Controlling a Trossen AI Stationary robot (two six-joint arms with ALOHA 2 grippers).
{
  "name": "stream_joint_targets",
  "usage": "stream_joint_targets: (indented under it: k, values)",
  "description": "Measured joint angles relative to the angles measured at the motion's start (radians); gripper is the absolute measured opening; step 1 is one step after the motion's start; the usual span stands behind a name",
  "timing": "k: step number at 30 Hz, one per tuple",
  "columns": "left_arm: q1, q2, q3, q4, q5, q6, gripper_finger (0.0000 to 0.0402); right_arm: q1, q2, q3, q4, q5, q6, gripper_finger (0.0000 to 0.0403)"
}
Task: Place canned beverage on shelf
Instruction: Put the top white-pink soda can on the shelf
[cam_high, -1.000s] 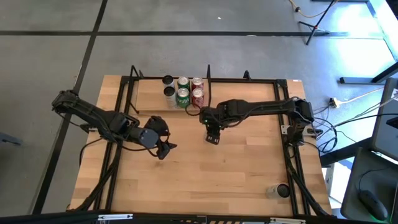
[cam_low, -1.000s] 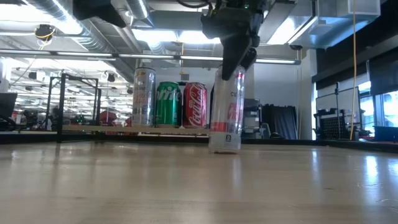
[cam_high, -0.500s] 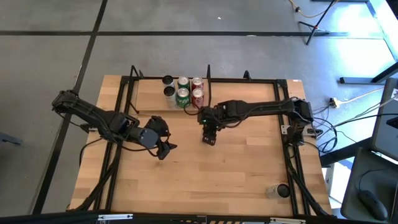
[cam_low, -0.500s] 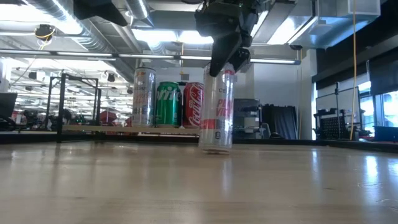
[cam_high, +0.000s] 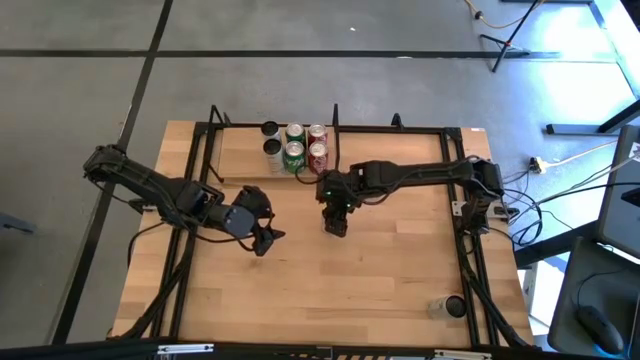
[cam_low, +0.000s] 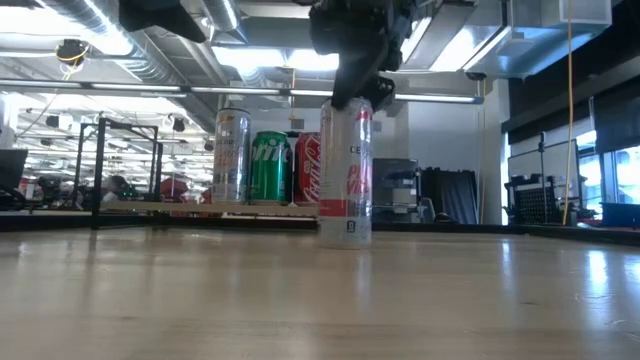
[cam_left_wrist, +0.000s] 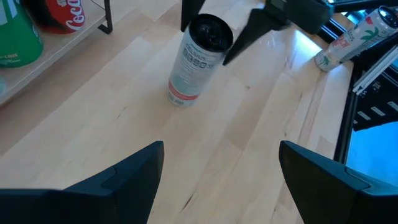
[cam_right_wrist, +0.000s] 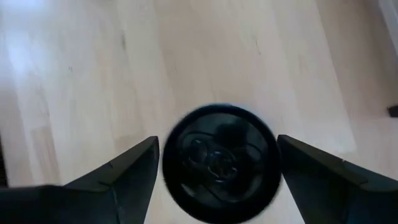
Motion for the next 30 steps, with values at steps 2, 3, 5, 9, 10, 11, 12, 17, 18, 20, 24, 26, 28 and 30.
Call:
stream_joint_targets:
  k: [2, 3, 5, 9, 10, 11, 12, 17, 18, 20, 24, 26, 28, 30]
  values:
    - [0.006, 0.0, 0.0, 0.0, -0.001, 0.0, 0.0306, 0.0, 0.0, 0.0, 0.012, 0.013, 0.001, 0.031]
    - [0.008, 0.0, 0.0, 0.0, -0.004, 0.0, 0.0306, 0.0, 0.0, 0.004, 0.006, 0.026, 0.005, 0.031]
    - [0.013, 0.0, 0.0, 0.014, -0.021, 0.003, 0.0306, 0.0, -0.004, 0.022, -0.02, 0.041, 0.007, 0.031]
    - [0.022, 0.003, 0.0, 0.112, -0.069, 0.041, 0.0306, 0.001, -0.071, 0.054, -0.049, 0.042, -0.011, 0.031]
    - [0.025, 0.011, 0.0, 0.145, -0.081, 0.057, 0.0306, 0.001, -0.098, 0.059, -0.054, 0.042, -0.013, 0.031]
    - [0.031, 0.019, 0.001, 0.178, -0.09, 0.08, 0.0306, 0.001, -0.127, 0.061, -0.058, 0.042, -0.014, 0.031]
    - [0.036, 0.03, 0.001, 0.203, -0.096, 0.103, 0.0306, 0.001, -0.157, 0.062, -0.062, 0.042, -0.015, 0.031]
    - [0.068, 0.117, 0.001, 0.376, -0.105, 0.286, 0.0306, 0.014, -0.318, 0.061, -0.135, 0.131, -0.034, 0.031]
    - [0.075, 0.14, 0.001, 0.41, -0.105, 0.327, 0.0306, 0.021, -0.349, 0.056, -0.146, 0.171, -0.036, 0.031]
    - [0.093, 0.186, 0.001, 0.465, -0.11, 0.391, 0.0306, 0.036, -0.407, 0.033, -0.158, 0.238, -0.034, 0.031]
    - [0.138, 0.27, 0.0, 0.537, -0.114, 0.401, 0.0306, 0.078, -0.501, -0.038, -0.158, 0.294, 0.015, 0.031]
    - [0.161, 0.308, 0.0, 0.576, -0.103, 0.406, 0.0306, 0.1, -0.538, -0.08, -0.16, 0.31, 0.048, 0.031]
    - [0.181, 0.342, 0.0, 0.601, -0.097, 0.418, 0.0306, 0.126, -0.571, -0.127, -0.16, 0.325, 0.091, 0.031]
    - [0.196, 0.371, 0.001, 0.616, -0.098, 0.427, 0.0306, 0.148, -0.594, -0.172, -0.16, 0.337, 0.131, 0.031]
